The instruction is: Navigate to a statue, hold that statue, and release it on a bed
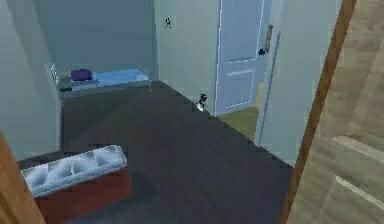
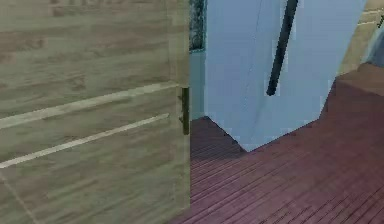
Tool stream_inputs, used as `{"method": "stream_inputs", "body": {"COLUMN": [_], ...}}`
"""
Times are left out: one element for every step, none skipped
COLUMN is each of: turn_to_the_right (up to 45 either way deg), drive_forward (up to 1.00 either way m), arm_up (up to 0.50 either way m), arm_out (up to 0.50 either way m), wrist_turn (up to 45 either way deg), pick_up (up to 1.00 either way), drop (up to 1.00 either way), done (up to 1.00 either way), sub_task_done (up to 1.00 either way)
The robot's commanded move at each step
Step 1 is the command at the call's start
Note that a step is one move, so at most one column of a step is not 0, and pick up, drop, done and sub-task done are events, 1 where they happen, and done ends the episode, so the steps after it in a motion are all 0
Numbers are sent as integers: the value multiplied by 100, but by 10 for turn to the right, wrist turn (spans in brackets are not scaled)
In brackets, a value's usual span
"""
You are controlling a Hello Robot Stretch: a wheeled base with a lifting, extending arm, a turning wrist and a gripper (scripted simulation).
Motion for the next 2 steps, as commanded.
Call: {"method": "stream_inputs", "body": {"turn_to_the_right": [450,450], "drive_forward": [0,0], "arm_up": [0,0], "arm_out": [0,0], "wrist_turn": [0,0], "pick_up": [0,0], "drop": [0,0], "done": [0,0], "sub_task_done": [0,0]}}
